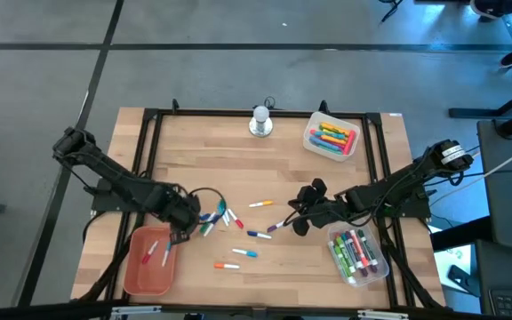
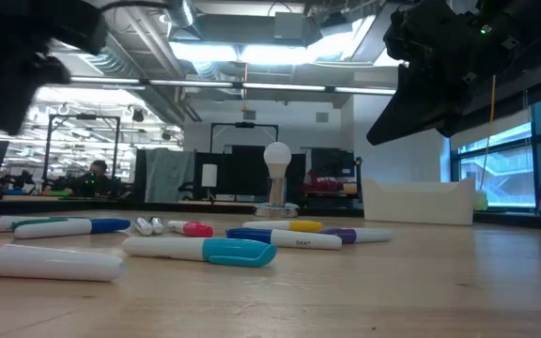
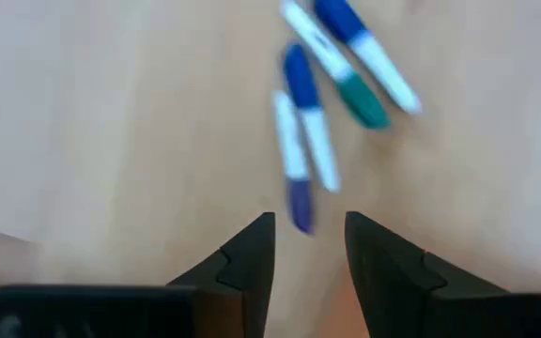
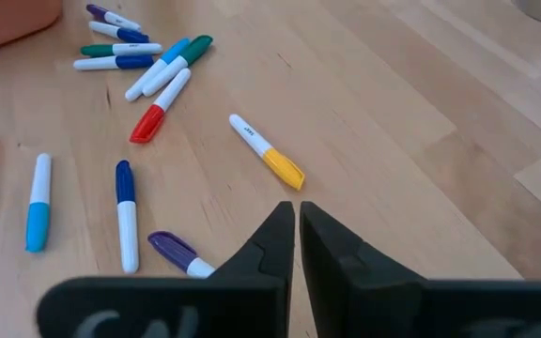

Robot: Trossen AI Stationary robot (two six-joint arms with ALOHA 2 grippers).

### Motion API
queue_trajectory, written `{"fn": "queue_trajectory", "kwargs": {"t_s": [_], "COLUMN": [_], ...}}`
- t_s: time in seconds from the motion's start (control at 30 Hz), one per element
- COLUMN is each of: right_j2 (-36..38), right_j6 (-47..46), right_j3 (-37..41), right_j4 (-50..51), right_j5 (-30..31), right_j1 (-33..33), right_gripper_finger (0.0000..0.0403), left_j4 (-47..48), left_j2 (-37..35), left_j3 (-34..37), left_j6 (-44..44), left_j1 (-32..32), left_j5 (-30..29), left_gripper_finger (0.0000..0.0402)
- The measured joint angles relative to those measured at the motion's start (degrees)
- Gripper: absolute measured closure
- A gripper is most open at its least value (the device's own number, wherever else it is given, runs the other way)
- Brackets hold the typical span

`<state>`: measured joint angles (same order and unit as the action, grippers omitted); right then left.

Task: Pick & Place Markers
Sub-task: Put the small blue highlighter pen into the orange bin

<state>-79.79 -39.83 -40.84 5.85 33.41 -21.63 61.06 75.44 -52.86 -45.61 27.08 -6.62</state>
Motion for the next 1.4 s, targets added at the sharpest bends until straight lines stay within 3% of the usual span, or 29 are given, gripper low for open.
{"fn": "queue_trajectory", "kwargs": {"t_s": [0.13,0.37,0.5,0.7,1.03,1.4], "right_j2": [0.0,0.0,0.0,0.0,0.0,0.0], "right_j6": [0.0,0.0,-0.1,-0.3,-0.3,-0.2], "right_j3": [0.0,0.0,0.0,0.0,0.0,0.0], "right_j4": [0.1,0.5,0.8,0.9,0.9,0.9], "right_j5": [-0.2,-0.5,-0.4,-0.5,-0.5,-0.3], "right_j1": [-0.1,-0.7,-0.7,-0.7,-0.7,-0.7], "right_gripper_finger": [0.0379,0.0379,0.0379,0.0379,0.0379,0.0379], "left_j4": [-1.9,-11.0,-16.7,-27.0,-20.6,-19.9], "left_j2": [1.0,1.0,1.0,1.0,1.0,1.0], "left_j3": [1.3,10.6,14.4,18.1,20.8,21.8], "left_j6": [2.7,3.3,2.0,3.9,0.3,-5.0], "left_j1": [-3.1,-5.3,-5.5,-5.3,-5.3,-5.8], "left_j5": [-1.8,1.9,0.5,3.3,-3.4,-1.9], "left_gripper_finger": [0.0289,0.0305,0.0302,0.0287,0.0288,0.0369]}}
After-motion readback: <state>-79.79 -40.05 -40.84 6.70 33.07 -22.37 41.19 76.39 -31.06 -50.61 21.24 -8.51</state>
